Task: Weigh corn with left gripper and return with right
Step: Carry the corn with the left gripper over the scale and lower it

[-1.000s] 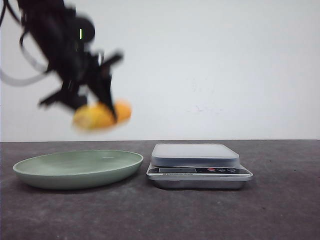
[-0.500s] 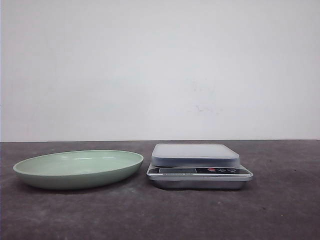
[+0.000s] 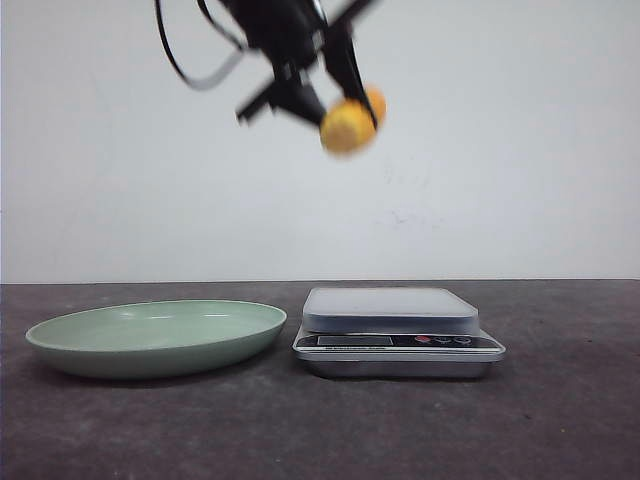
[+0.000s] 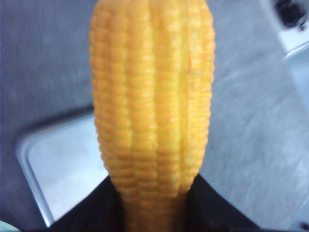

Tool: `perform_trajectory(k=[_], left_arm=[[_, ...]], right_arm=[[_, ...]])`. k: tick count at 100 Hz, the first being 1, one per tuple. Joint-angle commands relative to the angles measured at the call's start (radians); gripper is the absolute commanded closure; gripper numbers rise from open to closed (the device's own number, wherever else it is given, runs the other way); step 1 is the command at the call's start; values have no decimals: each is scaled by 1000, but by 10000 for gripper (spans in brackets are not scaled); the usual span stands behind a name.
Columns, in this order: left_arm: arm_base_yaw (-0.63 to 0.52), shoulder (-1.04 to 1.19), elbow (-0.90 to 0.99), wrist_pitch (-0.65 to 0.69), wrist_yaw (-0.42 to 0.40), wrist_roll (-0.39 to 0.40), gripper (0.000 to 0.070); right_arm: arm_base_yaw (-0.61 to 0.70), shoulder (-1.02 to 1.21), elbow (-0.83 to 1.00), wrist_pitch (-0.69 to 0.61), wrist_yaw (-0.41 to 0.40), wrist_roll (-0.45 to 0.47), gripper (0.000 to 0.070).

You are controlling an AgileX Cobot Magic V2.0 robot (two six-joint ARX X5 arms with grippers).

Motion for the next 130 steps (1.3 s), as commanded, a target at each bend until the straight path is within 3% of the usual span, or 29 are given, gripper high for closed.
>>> perform_trajectory(k=[1, 47, 68, 75, 89, 95, 109, 125, 130], left_arm=[[-13, 47, 22, -6, 15, -23, 696], [-67, 211, 22, -85, 16, -31, 693], [-73, 212, 22, -92, -3, -31, 653], [-73, 212, 22, -111, -7, -31, 569], [-73, 212, 22, -142, -38, -30, 296], [-74, 212, 22, -140, -38, -30, 255], [-73, 212, 22, -133, -37, -30, 244], [-64, 212, 32, -131, -36, -30, 9], [-59, 212, 41, -135, -37, -30, 0]], right_arm=[[1, 6, 15, -7, 1, 11, 0], [1, 5, 15, -57, 0, 12, 2], [1, 6, 15, -60, 0, 15, 2], [1, 6, 15, -60, 0, 16, 2], [1, 6, 15, -59, 1, 19, 2], [1, 6, 15, -59, 1, 19, 2], [1, 5, 15, -60, 0, 19, 2], [1, 6, 15, -63, 0, 19, 2], [1, 6, 15, -66, 0, 18, 2]])
